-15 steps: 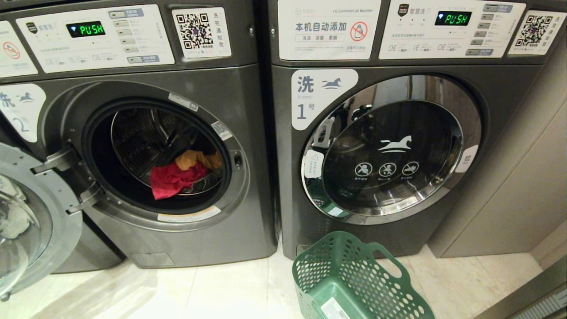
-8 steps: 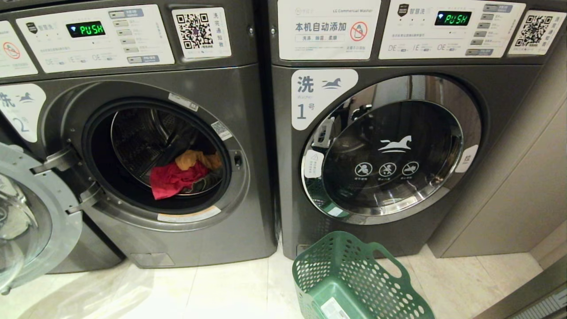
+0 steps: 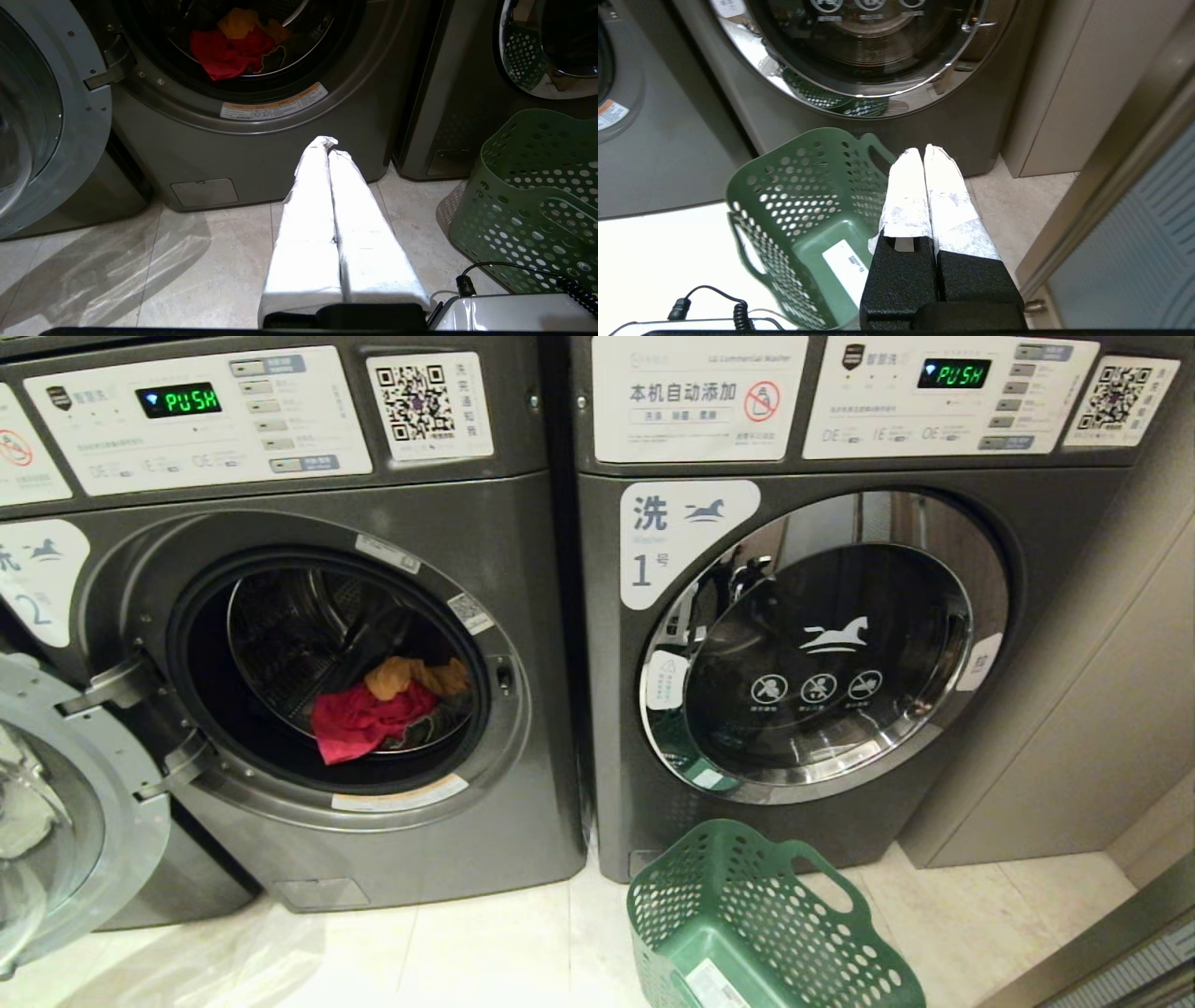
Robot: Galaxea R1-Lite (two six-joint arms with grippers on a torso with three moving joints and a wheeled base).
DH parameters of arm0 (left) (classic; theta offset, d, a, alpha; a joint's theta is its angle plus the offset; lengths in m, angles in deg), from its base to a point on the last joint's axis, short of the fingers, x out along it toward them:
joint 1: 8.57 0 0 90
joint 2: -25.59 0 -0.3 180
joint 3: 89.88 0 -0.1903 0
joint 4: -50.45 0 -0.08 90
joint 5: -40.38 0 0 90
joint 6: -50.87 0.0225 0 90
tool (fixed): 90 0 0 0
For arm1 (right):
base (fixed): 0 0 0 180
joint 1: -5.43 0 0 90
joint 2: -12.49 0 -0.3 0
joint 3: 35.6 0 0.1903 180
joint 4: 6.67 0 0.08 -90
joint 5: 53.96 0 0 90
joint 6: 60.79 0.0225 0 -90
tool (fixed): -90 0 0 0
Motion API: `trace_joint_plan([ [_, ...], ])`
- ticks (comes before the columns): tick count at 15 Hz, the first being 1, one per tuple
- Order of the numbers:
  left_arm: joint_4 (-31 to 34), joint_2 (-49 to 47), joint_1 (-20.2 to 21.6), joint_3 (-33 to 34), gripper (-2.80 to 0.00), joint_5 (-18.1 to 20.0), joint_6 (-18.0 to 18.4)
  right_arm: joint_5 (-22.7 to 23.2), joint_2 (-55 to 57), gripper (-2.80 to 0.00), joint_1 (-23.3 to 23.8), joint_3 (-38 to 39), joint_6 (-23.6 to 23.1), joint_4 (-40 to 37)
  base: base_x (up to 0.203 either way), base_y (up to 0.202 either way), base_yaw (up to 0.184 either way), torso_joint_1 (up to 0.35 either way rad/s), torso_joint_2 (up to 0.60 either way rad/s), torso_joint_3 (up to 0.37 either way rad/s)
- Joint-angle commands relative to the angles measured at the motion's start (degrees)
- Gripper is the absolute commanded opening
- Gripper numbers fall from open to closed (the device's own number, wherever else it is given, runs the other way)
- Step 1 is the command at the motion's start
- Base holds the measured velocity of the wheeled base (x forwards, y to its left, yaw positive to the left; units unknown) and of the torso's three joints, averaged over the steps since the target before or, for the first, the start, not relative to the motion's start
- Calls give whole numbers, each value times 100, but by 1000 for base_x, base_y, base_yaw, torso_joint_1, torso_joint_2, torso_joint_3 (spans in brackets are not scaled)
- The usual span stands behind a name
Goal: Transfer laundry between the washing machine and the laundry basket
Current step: Pick up the clothes basket and put it beside the washing machine
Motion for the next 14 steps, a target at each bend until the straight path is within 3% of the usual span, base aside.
trace_joint_plan([
  [1, 7, -4, -2, 0, -280, 1, 0, -1, 6, -280, 0, 0, 6, -1, 0, 192, 0, 7, 2, 2],
  [14, -2, -4, -2, 0, -280, 1, 0, -1, 6, -280, 0, 0, -3, -1, 0, 197, -1, 1, 3, 3],
])
